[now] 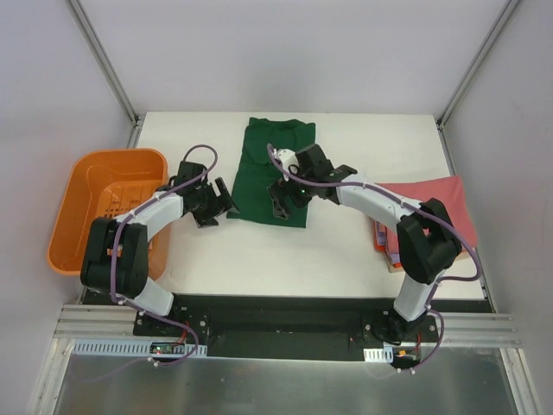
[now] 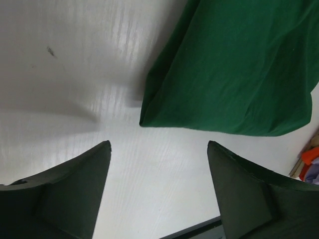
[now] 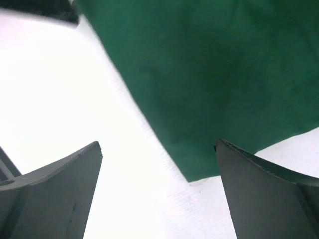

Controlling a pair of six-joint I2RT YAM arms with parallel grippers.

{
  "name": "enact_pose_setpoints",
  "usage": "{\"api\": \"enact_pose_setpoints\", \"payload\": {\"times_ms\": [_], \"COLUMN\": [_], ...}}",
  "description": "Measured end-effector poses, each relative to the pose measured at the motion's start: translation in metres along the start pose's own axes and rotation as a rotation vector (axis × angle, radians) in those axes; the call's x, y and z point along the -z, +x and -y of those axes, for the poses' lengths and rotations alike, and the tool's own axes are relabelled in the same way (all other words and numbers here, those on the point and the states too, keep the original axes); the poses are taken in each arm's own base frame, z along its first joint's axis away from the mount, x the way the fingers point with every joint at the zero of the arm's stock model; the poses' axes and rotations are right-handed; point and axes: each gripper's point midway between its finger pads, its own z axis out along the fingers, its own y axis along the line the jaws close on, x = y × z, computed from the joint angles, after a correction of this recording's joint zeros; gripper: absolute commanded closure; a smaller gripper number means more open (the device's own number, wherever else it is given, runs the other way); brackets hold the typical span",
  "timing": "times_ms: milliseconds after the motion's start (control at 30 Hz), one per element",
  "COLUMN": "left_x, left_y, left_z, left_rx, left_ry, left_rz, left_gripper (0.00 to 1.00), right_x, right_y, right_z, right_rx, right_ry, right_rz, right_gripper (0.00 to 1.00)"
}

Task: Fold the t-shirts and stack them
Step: Grab one side of the 2/3 rectangular tshirt with both arms

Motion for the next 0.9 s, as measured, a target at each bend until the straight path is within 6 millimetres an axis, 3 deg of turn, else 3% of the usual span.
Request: {"api": "enact_pose_setpoints", "payload": {"times_ms": [167,267,567,667,900], "left_x": [-0.019,-0.029,-0.041,-0.045,-0.049], "left_y": [-0.01,-0.009,-0.004,-0.007,-0.01], "left_z": [0.004,0.001,-0.002,0.0,0.005], "left_rx": [0.013,0.025,0.045,0.045,0.044], "left_ry": [-0.005,-0.015,-0.016,-0.013,0.0], "left_rz": [-0.026,-0.047,-0.09,-0.095,-0.104], "left_gripper": [0.48,0.62,0.77,0.98,1.0], "right_x": [0.0,-0.003,-0.015,-0.015,-0.025], "right_y": [0.028,0.04,0.062,0.065,0.082], "right_z": [-0.016,-0.016,-0.009,-0.009,-0.009], "right_rx": [0.12,0.142,0.161,0.197,0.293], "right_ry": [-0.066,-0.08,-0.07,-0.04,-0.004], "right_rz": [-0.07,-0.111,-0.19,-0.21,-0.294], "right_gripper": [0.01,0.03,0.08,0.11,0.24]}}
